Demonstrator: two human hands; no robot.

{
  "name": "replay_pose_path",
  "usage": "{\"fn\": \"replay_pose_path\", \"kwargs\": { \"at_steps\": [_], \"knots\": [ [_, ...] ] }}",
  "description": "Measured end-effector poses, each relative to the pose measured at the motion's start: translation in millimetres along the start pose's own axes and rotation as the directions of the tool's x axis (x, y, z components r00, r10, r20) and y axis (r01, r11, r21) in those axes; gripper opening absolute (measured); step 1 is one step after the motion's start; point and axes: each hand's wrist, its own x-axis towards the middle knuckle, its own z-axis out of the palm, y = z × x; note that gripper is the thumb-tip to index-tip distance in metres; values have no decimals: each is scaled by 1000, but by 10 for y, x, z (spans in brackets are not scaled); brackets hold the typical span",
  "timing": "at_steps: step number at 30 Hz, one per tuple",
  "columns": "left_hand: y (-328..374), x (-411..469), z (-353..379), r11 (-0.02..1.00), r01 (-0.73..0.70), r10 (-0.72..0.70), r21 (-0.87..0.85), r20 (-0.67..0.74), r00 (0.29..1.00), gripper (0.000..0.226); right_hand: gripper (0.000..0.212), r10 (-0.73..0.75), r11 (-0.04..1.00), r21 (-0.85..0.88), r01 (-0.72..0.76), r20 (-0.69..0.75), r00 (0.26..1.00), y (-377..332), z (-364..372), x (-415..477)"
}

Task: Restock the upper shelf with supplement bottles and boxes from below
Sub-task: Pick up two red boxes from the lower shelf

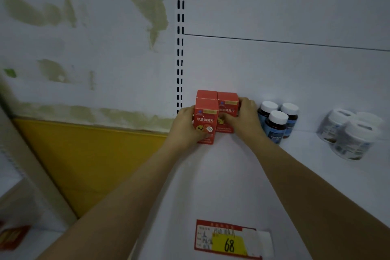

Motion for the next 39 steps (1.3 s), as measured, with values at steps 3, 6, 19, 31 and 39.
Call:
{"fn": "replay_pose_path", "kwargs": {
  "at_steps": [3,6,19,31,39],
  "knots": [
    [-9,-15,10,999,-10,10,42,2,1000,62,53,11,1000,22,-11,23,1000,-46,-60,-14],
    [-30,-47,24,993,2,-6,114,40,999,55,48,8,1000,-12,-8,40,999,-29,-37,14],
    [267,-528,-308,689,94,-272,718,137,952,62,42,125,924,-381,42,402,907,-227,-500,-560],
    [737,-1381,-459,620,-32,-169,784,173,970,62,58,110,795,-567,218,487,866,-265,-1170,-1566],
    [1149,-2239,-386,611,-236,-37,756,325,945,62,66,179,782,-615,102,378,908,-271,-1827,-2705]
  ]
}}
